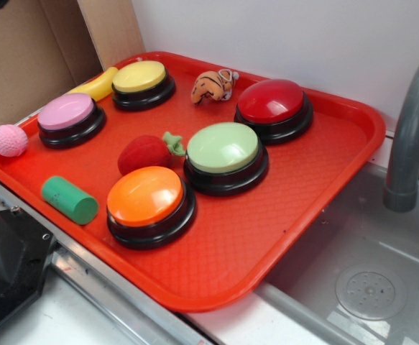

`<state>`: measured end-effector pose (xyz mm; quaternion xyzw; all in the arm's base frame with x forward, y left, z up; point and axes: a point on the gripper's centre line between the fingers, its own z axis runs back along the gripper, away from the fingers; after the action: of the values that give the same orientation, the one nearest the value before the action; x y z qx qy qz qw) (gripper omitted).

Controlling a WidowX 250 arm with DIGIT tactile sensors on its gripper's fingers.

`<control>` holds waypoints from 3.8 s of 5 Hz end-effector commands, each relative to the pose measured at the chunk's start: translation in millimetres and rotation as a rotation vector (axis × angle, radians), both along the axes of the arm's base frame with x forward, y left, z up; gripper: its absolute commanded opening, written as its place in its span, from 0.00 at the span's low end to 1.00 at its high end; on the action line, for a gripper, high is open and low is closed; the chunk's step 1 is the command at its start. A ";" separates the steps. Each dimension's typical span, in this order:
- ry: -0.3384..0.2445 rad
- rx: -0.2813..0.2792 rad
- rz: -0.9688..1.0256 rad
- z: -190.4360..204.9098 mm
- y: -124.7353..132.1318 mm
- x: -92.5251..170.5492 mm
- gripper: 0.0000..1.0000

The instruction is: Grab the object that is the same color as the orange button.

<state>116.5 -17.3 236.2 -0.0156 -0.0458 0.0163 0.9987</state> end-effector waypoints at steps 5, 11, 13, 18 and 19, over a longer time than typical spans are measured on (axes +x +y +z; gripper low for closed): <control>-0.250 0.002 0.163 -37.0 14.5 123.4 1.00; -0.245 0.007 0.329 -156.8 53.7 238.5 1.00; -0.226 0.006 0.272 -173.8 45.8 245.3 1.00; -0.115 0.091 0.212 -109.4 56.2 210.7 0.00; -0.077 0.083 0.208 -92.5 58.2 186.2 0.00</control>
<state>297.9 32.4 119.5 0.0292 -0.0500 0.1175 0.9914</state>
